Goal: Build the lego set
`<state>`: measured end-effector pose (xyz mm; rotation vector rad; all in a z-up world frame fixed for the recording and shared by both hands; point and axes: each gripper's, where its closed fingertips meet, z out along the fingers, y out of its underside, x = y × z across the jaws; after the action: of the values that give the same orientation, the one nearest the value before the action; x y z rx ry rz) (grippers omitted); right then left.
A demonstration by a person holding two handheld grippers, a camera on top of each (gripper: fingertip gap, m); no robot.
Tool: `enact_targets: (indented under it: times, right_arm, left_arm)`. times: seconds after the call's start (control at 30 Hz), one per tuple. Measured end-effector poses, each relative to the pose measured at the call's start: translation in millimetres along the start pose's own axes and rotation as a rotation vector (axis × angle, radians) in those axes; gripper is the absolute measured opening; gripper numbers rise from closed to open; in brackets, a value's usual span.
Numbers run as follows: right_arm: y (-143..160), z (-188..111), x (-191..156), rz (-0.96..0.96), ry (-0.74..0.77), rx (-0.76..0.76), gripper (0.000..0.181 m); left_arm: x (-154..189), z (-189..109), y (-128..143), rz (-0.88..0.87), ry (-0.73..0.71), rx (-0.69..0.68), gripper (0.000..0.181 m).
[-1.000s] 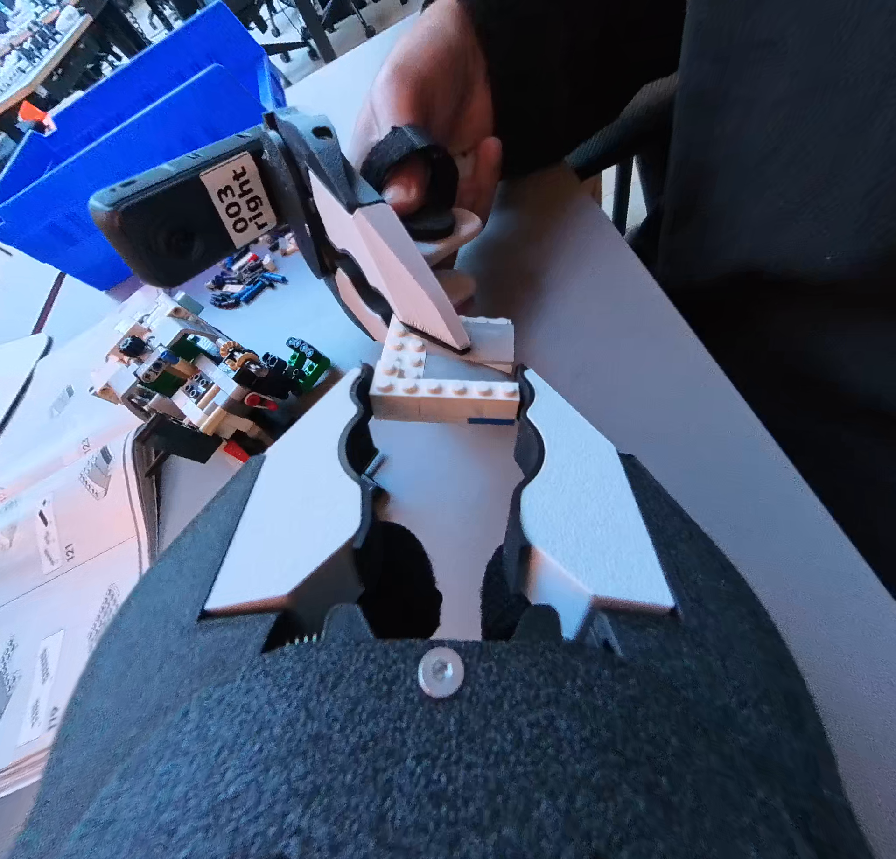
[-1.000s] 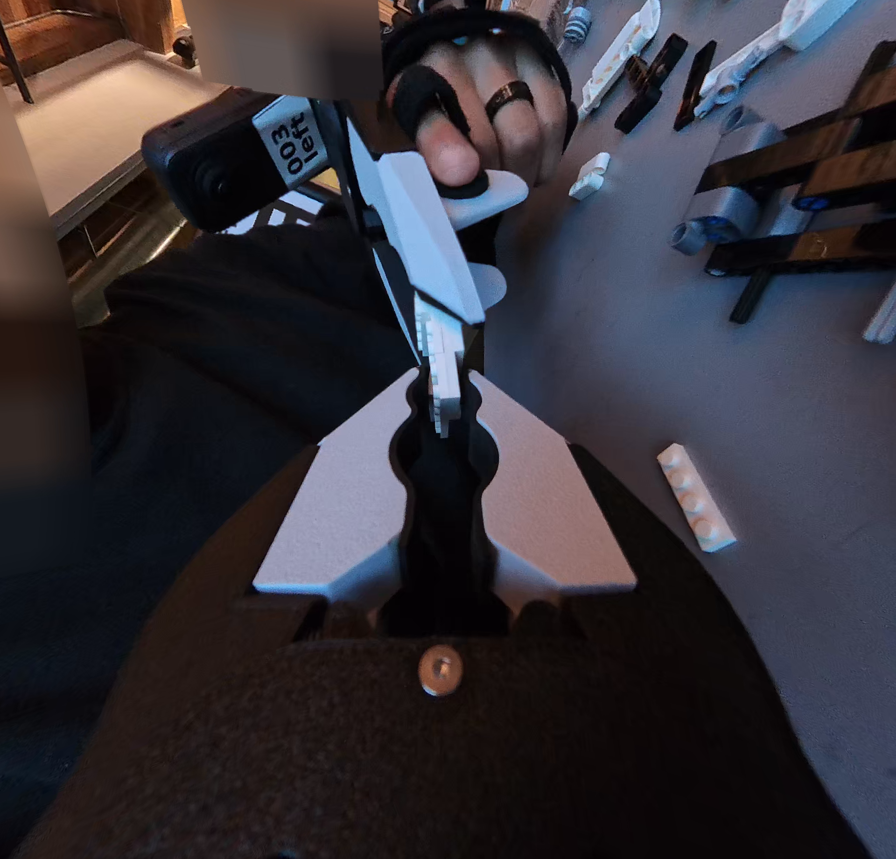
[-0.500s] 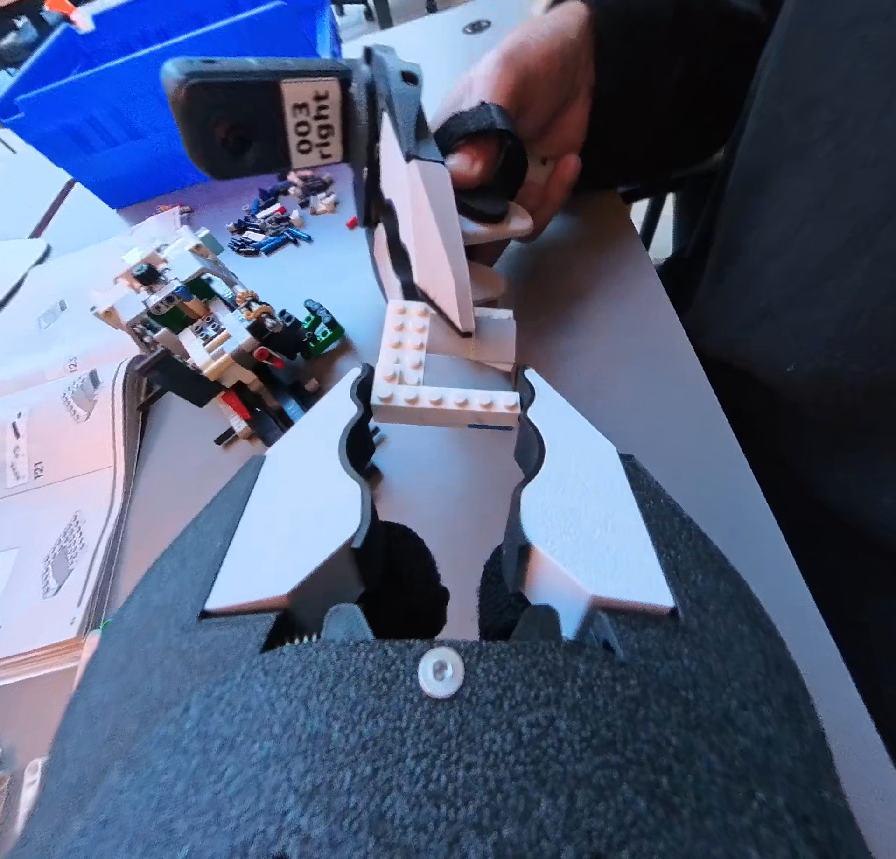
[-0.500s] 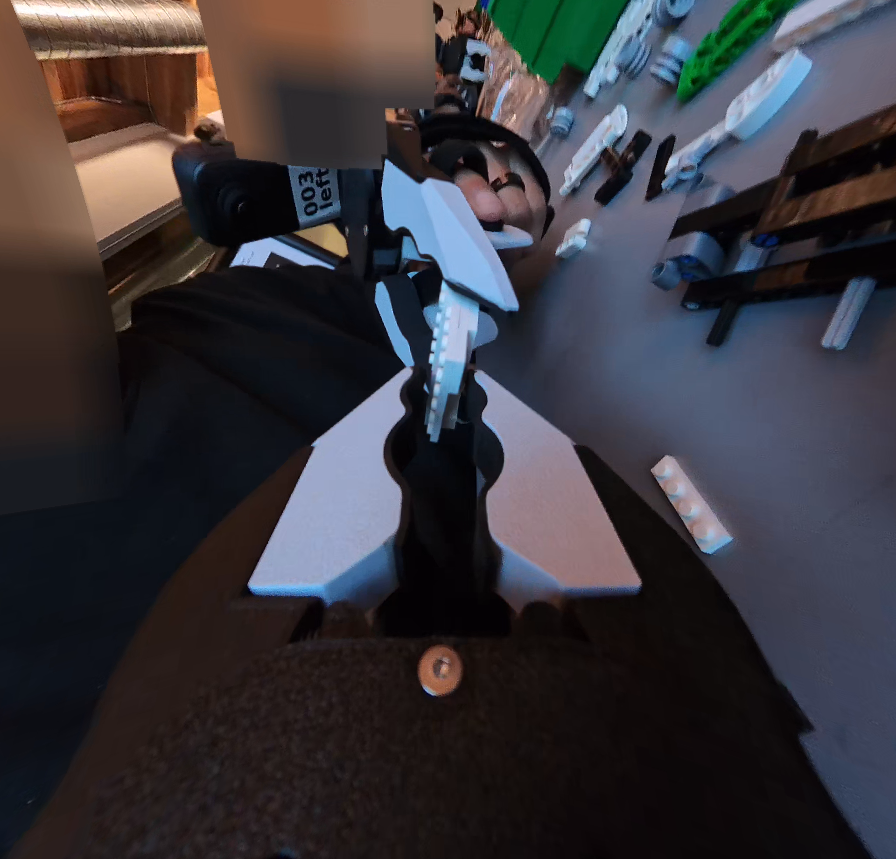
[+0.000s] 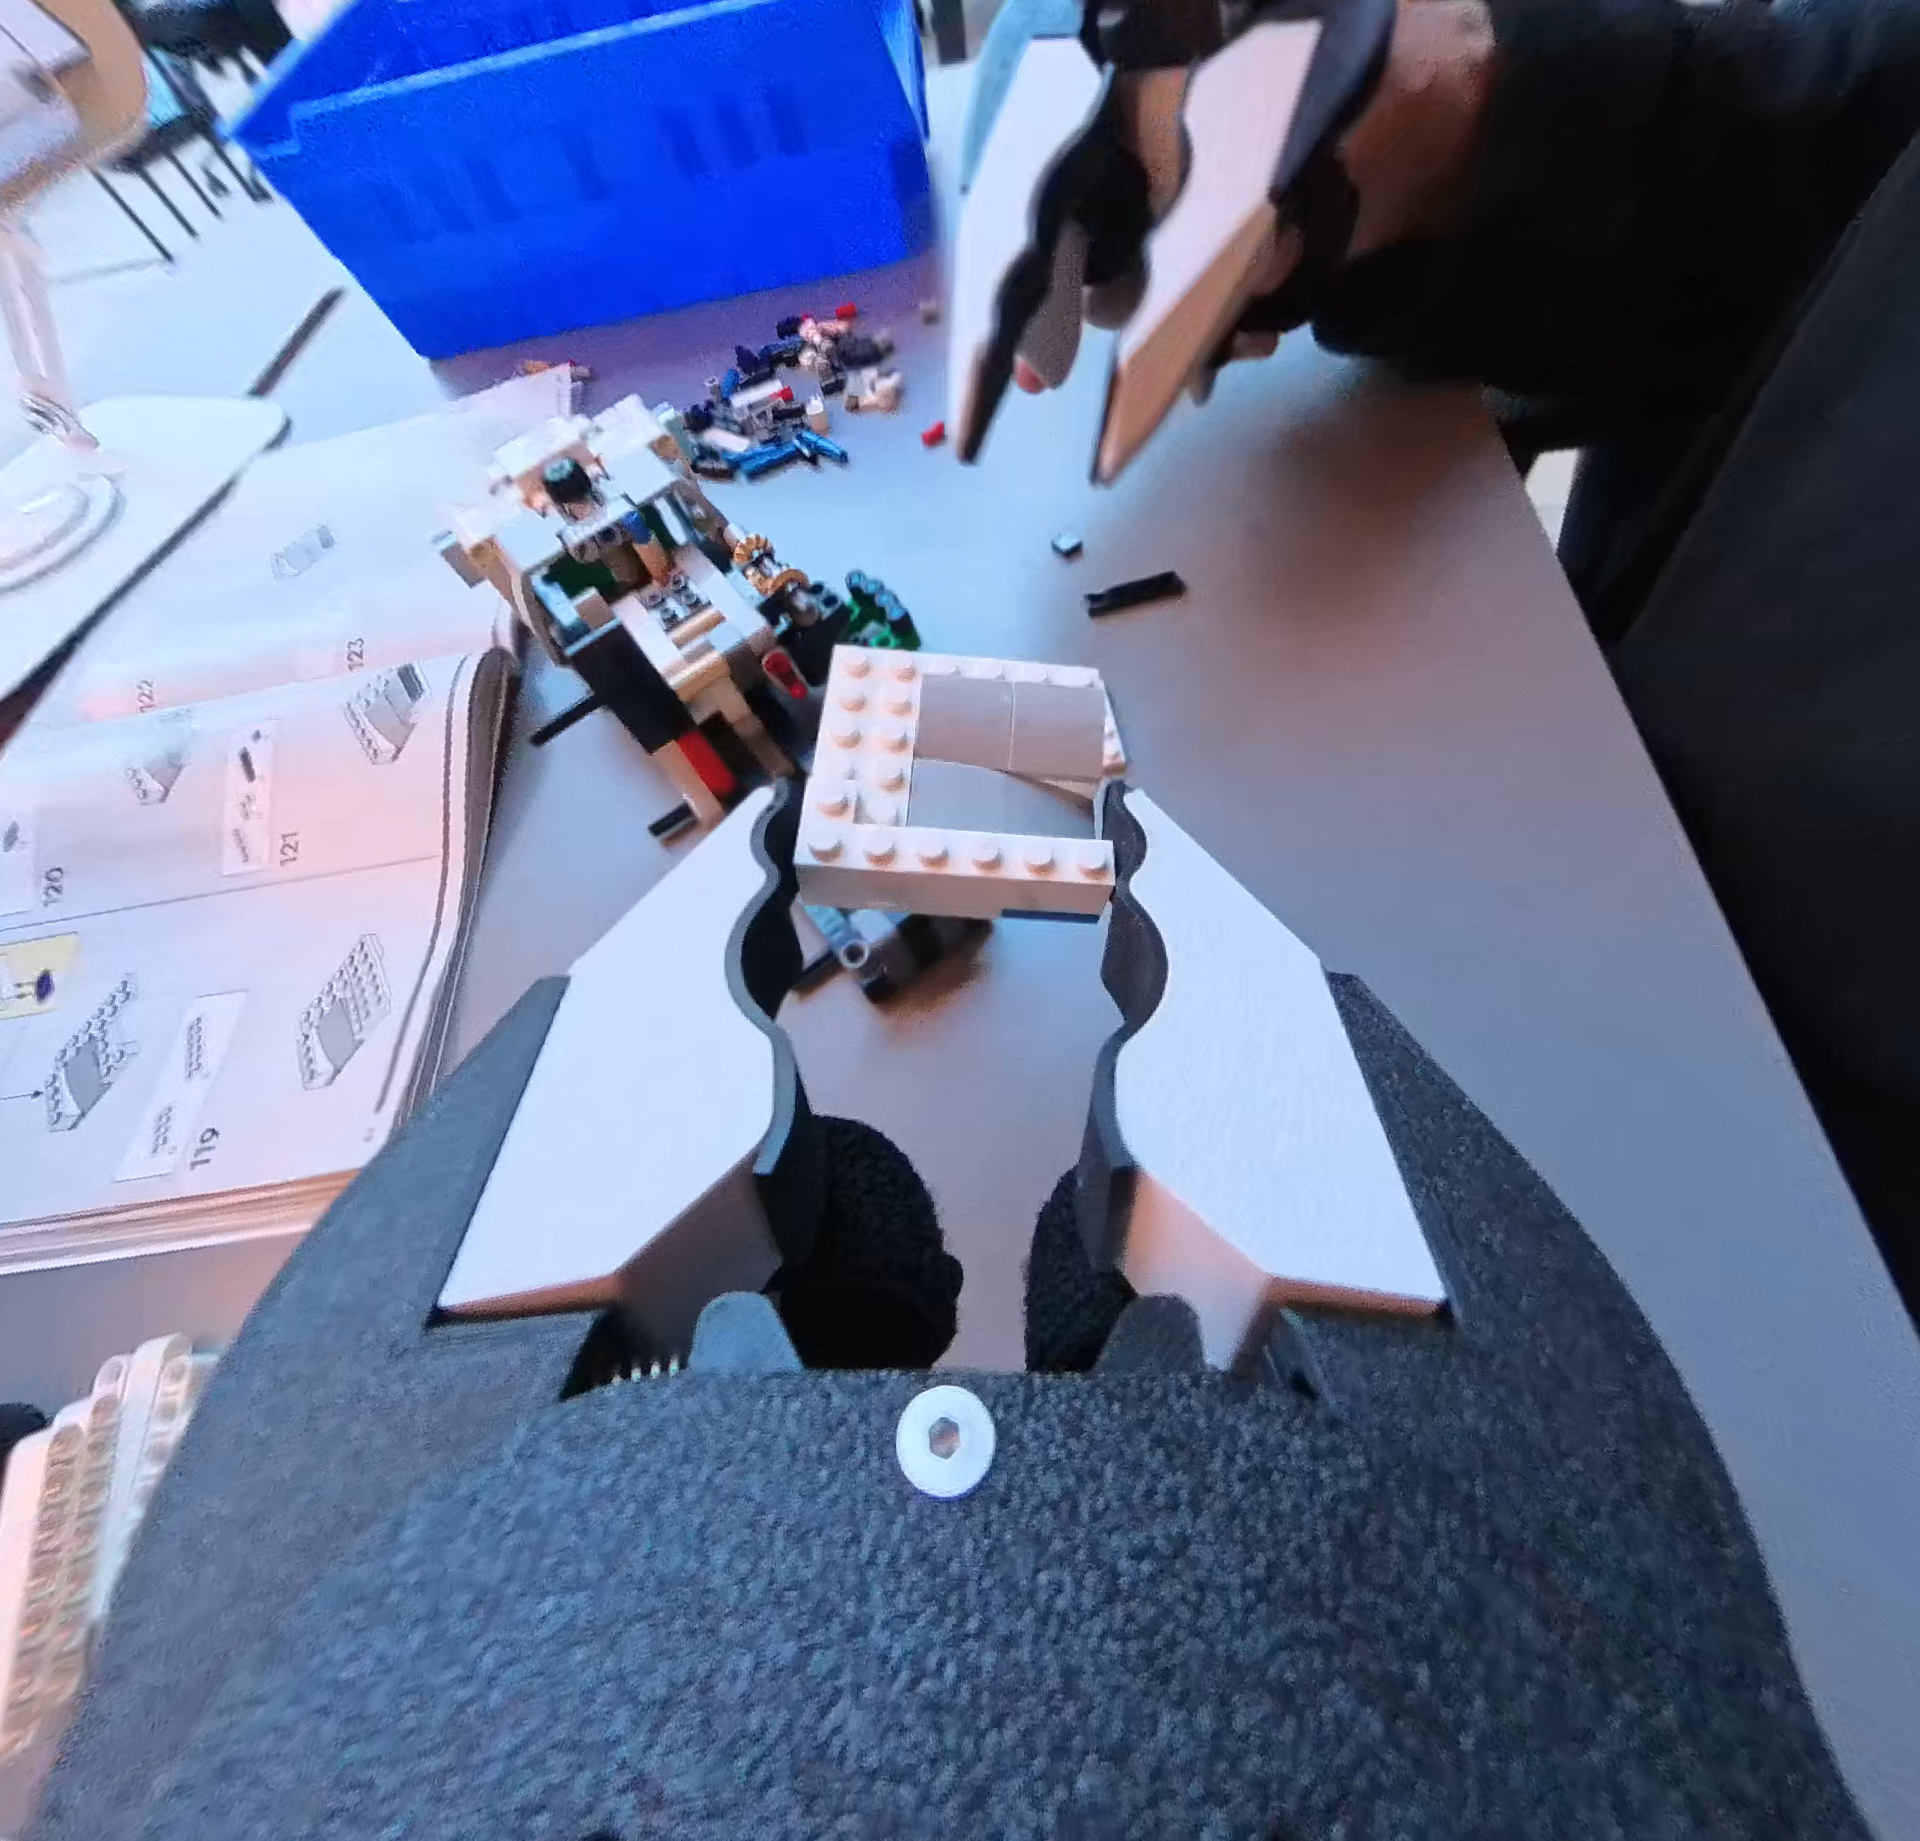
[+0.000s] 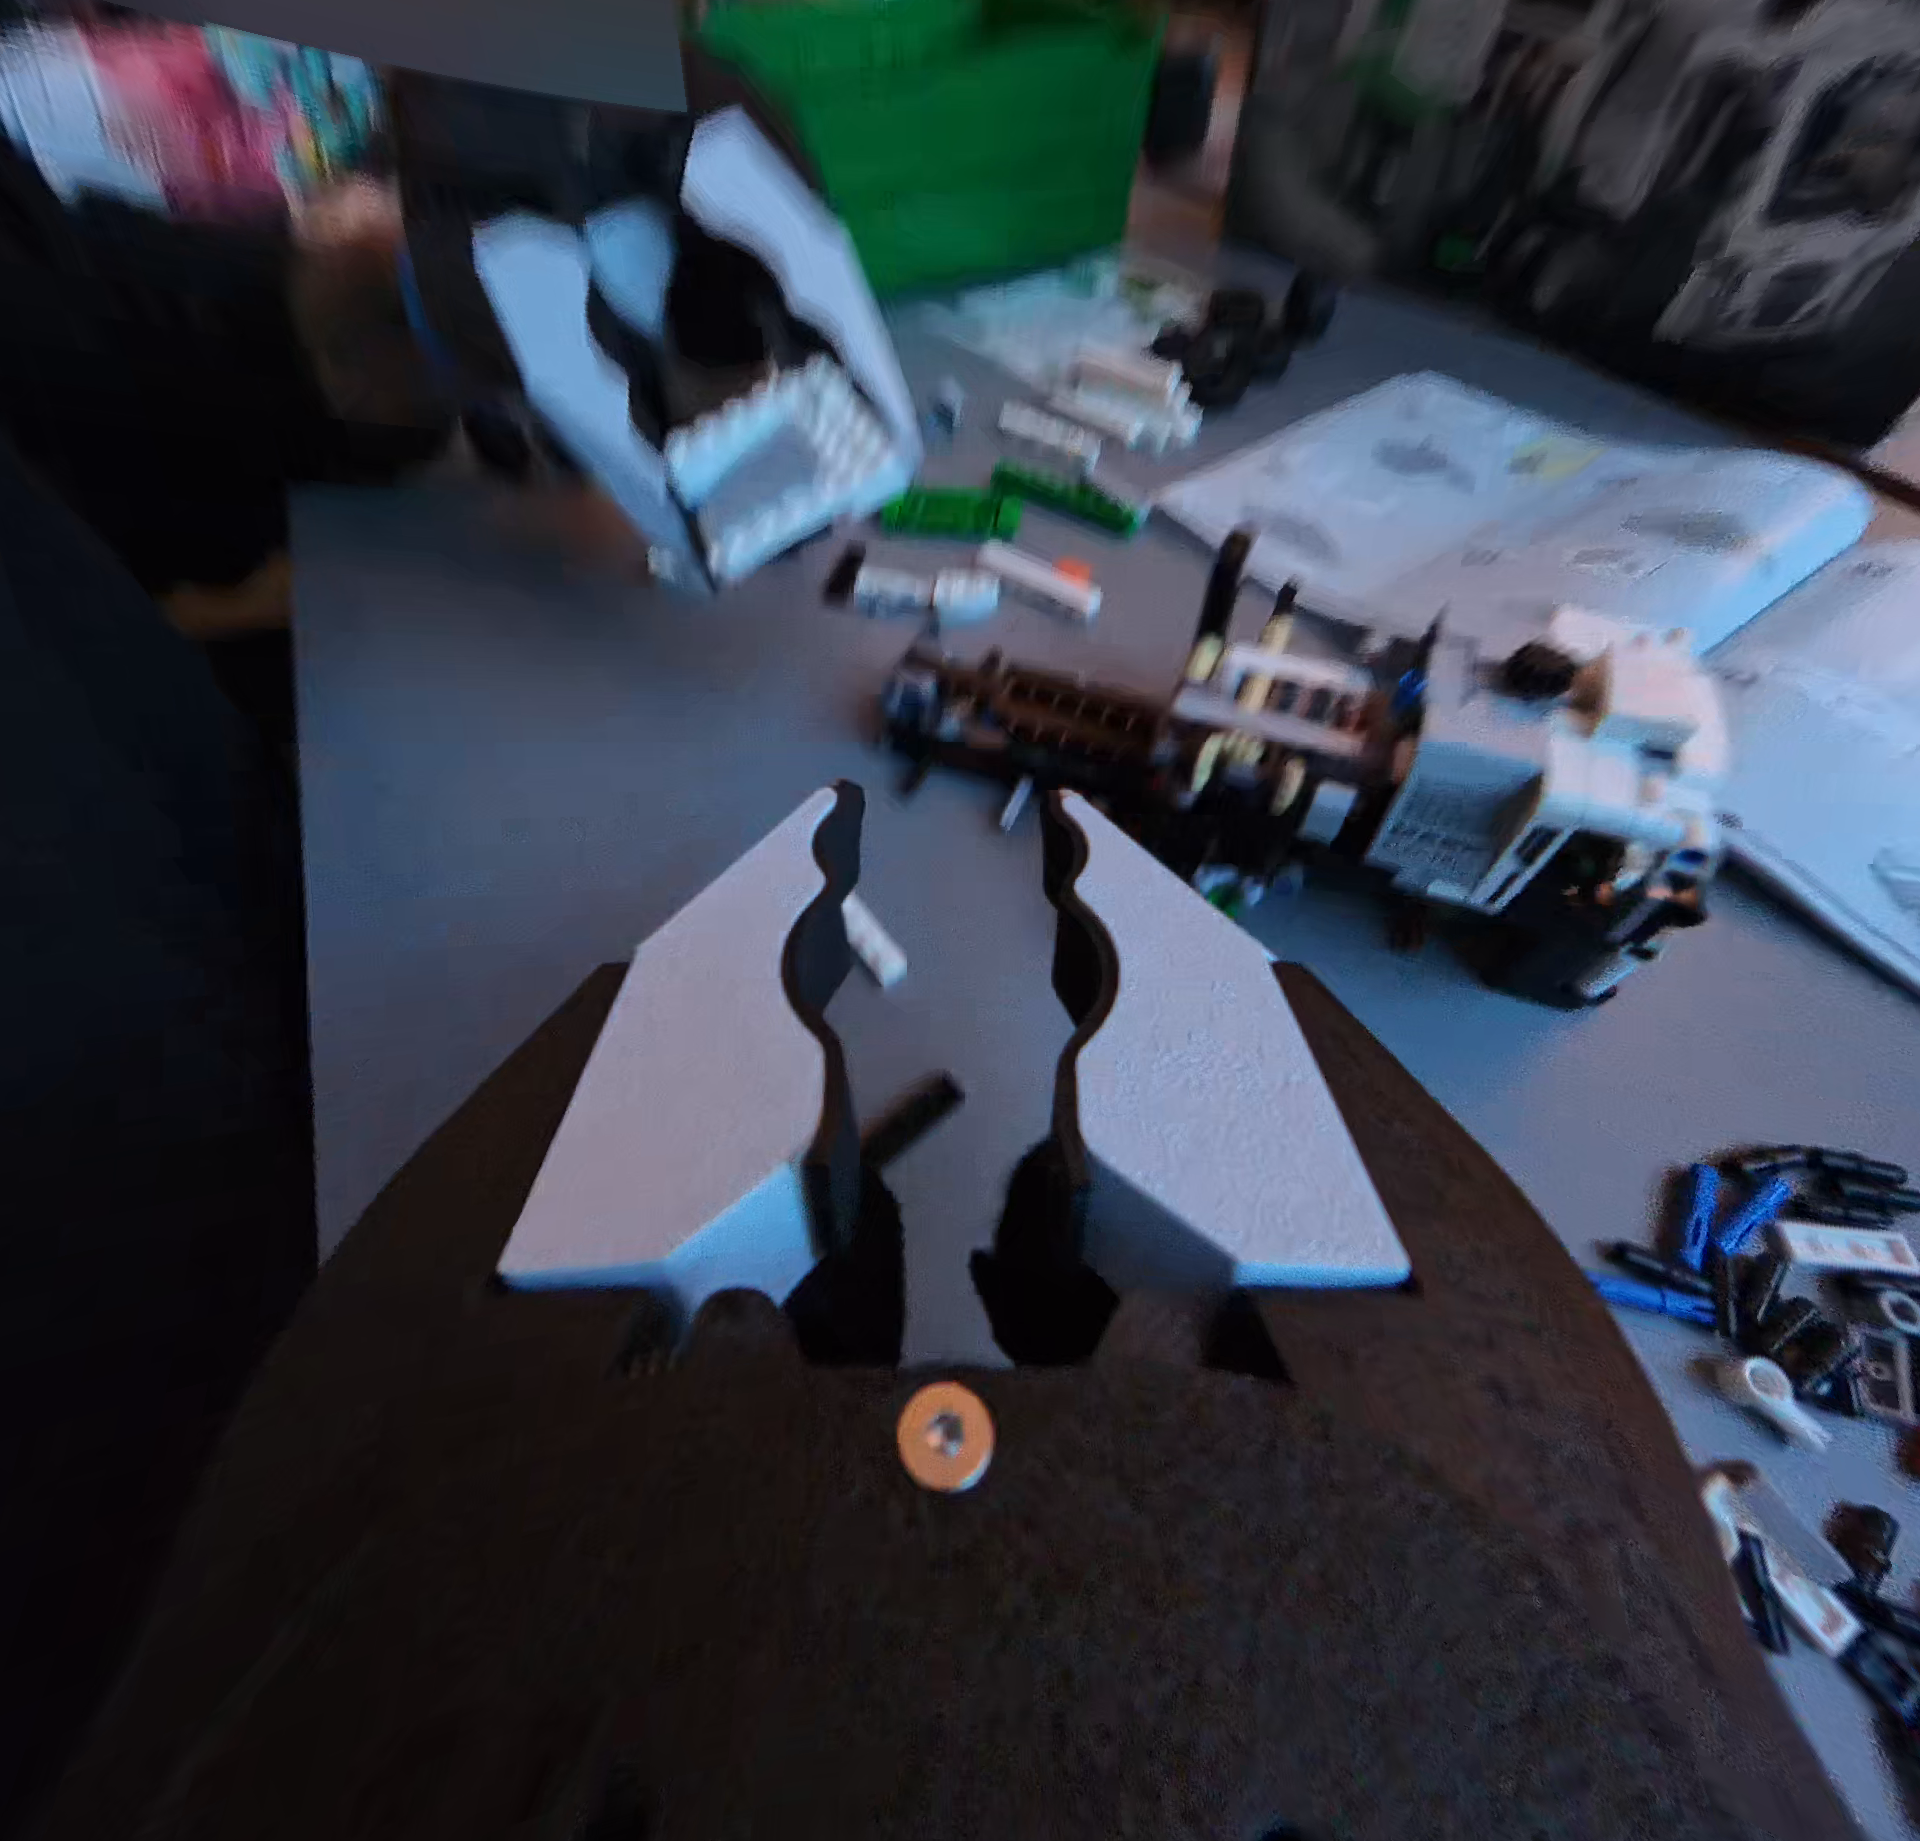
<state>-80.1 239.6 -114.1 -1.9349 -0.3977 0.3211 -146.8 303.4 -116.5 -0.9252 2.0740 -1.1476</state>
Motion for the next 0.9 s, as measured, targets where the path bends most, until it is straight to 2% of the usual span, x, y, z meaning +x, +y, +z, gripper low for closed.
enact_targets:
  times: [0.1, 0.23, 0.4, 0.53, 0.7, 0.77, 0.9]
  right_arm:
    - [33, 12, -12, -0.112, -0.066, -0.198, 0.027]
    - [52, 29, -26, -0.185, -0.191, -0.324, 0.023]
    - [58, 41, -28, -0.186, -0.258, -0.375, 0.018]
    - [63, 45, -28, -0.212, -0.253, -0.391, 0.013]
    - [63, 44, -25, -0.173, -0.238, -0.410, 0.007]
    - [54, 40, -19, -0.149, -0.200, -0.396, 0.006]
    - [-9, 27, -18, -0.128, -0.135, -0.226, 0.006]
  left_arm:
    - [-7, -6, 6, -0.021, 0.013, -0.051, 0.056]
    - [-2, -17, -3, 0.018, 0.028, -0.029, 0.056]
    - [16, -20, -17, -0.003, 0.059, -0.026, 0.056]
    - [34, -7, -12, -0.154, 0.116, -0.051, 0.056]
    - [39, 14, 3, -0.287, 0.165, -0.074, 0.056]
    - [37, 20, 6, -0.296, 0.172, -0.083, 0.056]
    - [32, 29, 8, -0.241, 0.151, -0.081, 0.056]
